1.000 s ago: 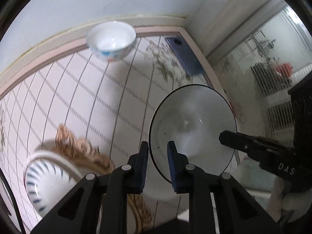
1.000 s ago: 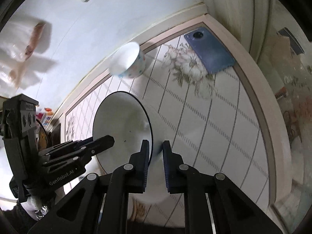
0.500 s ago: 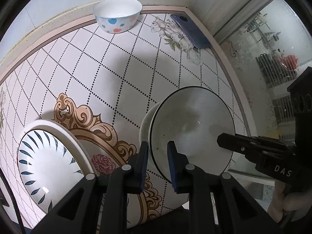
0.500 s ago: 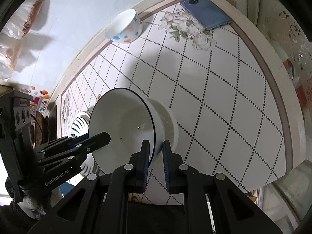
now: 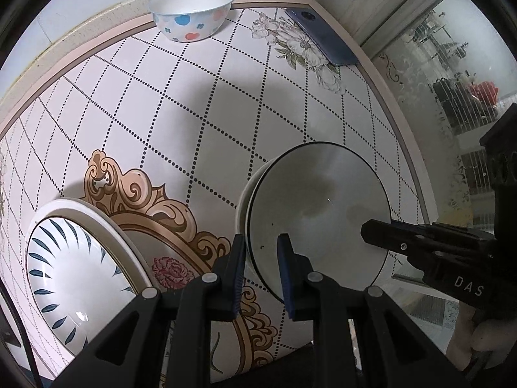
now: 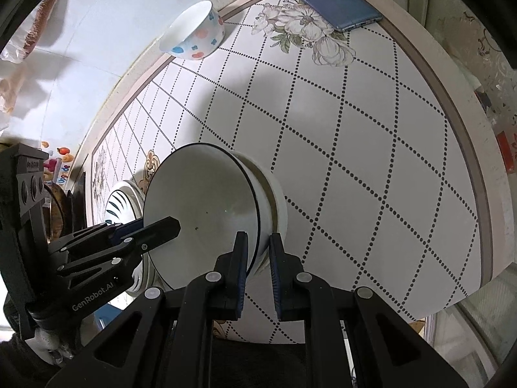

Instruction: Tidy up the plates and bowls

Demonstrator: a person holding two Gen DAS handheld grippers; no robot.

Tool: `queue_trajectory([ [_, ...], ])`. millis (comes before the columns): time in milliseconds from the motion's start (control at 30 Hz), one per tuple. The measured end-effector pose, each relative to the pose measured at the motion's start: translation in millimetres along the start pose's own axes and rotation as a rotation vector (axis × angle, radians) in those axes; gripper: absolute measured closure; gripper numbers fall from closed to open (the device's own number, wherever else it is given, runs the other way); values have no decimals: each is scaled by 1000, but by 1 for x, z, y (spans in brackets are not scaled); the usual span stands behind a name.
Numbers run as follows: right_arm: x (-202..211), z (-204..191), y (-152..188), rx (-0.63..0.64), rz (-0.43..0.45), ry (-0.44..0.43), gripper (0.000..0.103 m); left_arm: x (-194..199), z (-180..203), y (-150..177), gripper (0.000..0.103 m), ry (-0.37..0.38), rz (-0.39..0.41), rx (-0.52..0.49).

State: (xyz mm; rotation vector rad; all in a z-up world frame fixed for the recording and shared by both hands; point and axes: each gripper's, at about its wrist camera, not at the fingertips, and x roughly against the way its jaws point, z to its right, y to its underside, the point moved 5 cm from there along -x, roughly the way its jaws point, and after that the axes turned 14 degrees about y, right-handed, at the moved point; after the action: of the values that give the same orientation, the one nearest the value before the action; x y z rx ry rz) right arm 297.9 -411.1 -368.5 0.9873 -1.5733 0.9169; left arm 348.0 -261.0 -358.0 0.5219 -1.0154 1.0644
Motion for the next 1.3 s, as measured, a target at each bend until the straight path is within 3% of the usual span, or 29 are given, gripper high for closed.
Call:
queue_trajectory([
  [700, -5, -2, -5, 13, -44, 27, 88, 5, -2, 1, 86, -4, -21, 14],
  [833, 8, 3, -13, -10, -64, 0, 88, 47, 2, -16, 84, 10, 70, -2],
  [867, 16, 4, -20, -13, -57, -7, 86, 57, 1, -25, 77, 8, 96, -4],
  [933, 33, 4, -37, -21, -21, -24, 73, 73, -6, -49, 62, 7, 156, 0],
  [1000, 50, 2, -67, -28, 34, -46, 42, 84, -24, -84, 50, -12, 222, 24],
  [1167, 49, -19, -160, -28, 141, -96, 39, 74, -82, -160, 47, 33, 265, 176],
  [1300, 9, -42, -230, -54, 103, -187, 39, 51, -121, -206, 47, 85, 265, 296],
])
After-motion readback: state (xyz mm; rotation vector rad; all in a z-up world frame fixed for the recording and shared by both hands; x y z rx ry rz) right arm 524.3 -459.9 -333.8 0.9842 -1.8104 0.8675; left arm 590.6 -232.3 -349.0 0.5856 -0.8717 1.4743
